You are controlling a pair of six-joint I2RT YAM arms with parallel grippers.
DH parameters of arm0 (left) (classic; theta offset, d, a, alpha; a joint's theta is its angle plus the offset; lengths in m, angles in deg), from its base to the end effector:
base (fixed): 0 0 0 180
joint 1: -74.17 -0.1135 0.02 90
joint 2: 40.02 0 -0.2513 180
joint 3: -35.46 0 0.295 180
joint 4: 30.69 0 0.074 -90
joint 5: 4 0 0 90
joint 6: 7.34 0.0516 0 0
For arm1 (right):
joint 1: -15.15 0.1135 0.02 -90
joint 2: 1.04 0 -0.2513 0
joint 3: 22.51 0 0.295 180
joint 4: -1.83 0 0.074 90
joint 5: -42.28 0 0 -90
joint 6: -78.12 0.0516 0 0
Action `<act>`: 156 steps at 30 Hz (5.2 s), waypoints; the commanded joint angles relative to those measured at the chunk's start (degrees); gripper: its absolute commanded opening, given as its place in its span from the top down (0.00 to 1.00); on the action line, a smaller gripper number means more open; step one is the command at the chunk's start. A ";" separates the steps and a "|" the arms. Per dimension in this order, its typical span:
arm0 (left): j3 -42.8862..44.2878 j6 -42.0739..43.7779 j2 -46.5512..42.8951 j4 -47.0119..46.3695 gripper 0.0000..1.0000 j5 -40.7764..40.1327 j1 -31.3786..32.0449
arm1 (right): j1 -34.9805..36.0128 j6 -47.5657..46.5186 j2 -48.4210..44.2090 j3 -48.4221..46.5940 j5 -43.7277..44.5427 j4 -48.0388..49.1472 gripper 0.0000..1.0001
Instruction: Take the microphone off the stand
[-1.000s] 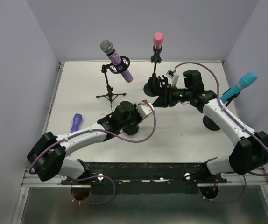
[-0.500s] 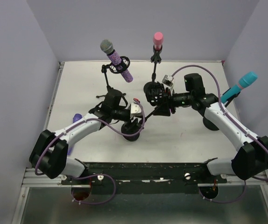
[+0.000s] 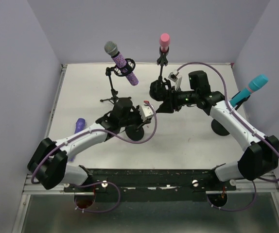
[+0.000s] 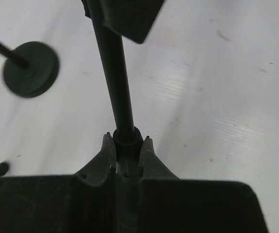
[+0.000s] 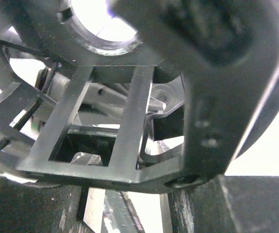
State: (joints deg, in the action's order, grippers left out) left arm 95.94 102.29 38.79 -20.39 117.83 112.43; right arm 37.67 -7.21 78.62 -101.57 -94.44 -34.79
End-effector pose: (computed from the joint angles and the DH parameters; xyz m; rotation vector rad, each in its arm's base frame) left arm 0.2617 -0.2410 0.2108 1.2947 1.6248 -0.7731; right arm 0.3154 0.1714 0.2915 -0.7956 2.0704 1.1634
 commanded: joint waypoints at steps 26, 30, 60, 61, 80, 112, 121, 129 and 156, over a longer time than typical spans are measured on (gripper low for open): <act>5.37 5.76 -0.08 14.60 0.28 37.31 -8.64 | -1.60 -21.97 0.24 0.62 -8.48 -0.78 0.99; 10.04 11.11 4.68 21.72 0.30 40.68 -7.33 | -1.34 -25.31 0.23 -0.17 -8.57 -1.57 0.99; -16.73 0.41 -10.23 -31.11 1.00 -29.38 4.17 | -1.34 17.71 6.81 -6.40 7.35 3.63 0.99; -17.02 -0.64 -10.95 -31.00 1.00 -31.29 5.93 | -1.43 19.31 7.09 -5.97 5.78 3.88 0.99; -3.41 1.26 -8.50 10.73 0.23 18.25 -3.01 | -1.25 -20.80 -0.99 7.47 -9.97 2.57 0.99; -14.03 2.25 -12.35 -8.95 0.38 -14.37 9.46 | -2.31 11.79 10.52 -0.61 0.24 5.98 0.99; -6.40 3.74 -12.63 7.58 0.28 12.26 -2.65 | -2.31 -11.59 2.62 1.41 -6.80 6.16 0.99; 3.80 6.38 -2.17 15.59 0.37 29.60 -5.39 | -1.78 -22.77 0.59 0.36 -8.83 2.30 0.99; 3.45 5.43 2.21 3.91 0.31 19.76 -7.24 | -0.02 -29.80 -0.91 -1.49 -8.92 -4.82 0.99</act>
State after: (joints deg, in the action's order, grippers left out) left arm 98.94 115.04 36.78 -5.33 139.27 104.69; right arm 37.34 -35.51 78.29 -101.59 -103.51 -38.05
